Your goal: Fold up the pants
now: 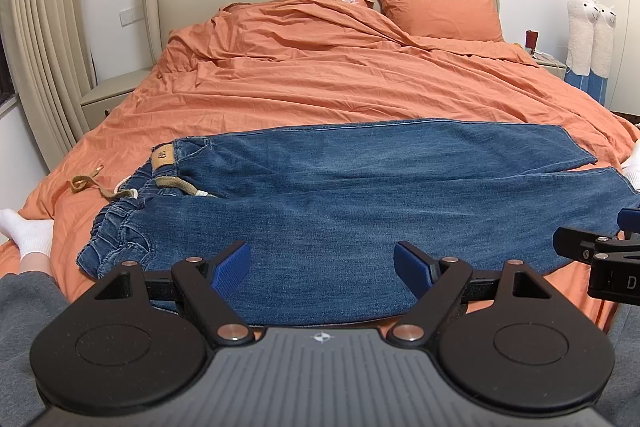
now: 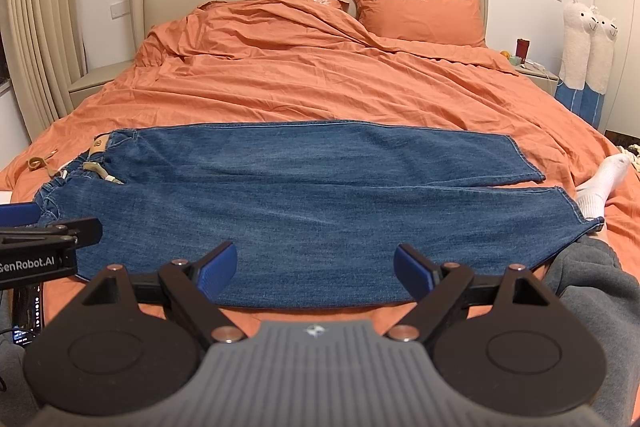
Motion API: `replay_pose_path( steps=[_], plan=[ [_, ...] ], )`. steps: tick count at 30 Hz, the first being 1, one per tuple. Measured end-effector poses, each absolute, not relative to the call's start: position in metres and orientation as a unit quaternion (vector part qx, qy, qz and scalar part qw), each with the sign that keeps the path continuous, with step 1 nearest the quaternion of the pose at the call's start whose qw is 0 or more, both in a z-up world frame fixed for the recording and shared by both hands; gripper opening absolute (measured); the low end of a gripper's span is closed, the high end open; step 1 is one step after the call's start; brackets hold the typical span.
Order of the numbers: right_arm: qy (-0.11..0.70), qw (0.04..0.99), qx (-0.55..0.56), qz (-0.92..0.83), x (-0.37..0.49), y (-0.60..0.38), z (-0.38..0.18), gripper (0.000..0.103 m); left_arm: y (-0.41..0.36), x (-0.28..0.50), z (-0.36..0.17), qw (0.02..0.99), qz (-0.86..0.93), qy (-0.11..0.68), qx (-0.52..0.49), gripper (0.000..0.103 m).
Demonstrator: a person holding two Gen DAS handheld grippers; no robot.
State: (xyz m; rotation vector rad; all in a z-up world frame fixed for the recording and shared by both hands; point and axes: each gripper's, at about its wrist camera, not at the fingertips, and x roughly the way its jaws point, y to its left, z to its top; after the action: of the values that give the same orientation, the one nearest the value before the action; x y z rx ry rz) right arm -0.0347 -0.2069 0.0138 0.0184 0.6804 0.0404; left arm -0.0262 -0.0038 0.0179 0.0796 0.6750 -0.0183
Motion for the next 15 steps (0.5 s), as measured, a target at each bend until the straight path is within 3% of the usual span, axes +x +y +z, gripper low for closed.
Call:
replay_pose_path(
  steps=[15],
  plan=[
    [0.336, 0.941, 0.009, 0.024, -0.0344, -0.2039, 0.012, 0.082, -0.0066, -0.0285, 0.0156, 0.942, -0.018, 0.334, 0.038, 0.095]
  ],
)
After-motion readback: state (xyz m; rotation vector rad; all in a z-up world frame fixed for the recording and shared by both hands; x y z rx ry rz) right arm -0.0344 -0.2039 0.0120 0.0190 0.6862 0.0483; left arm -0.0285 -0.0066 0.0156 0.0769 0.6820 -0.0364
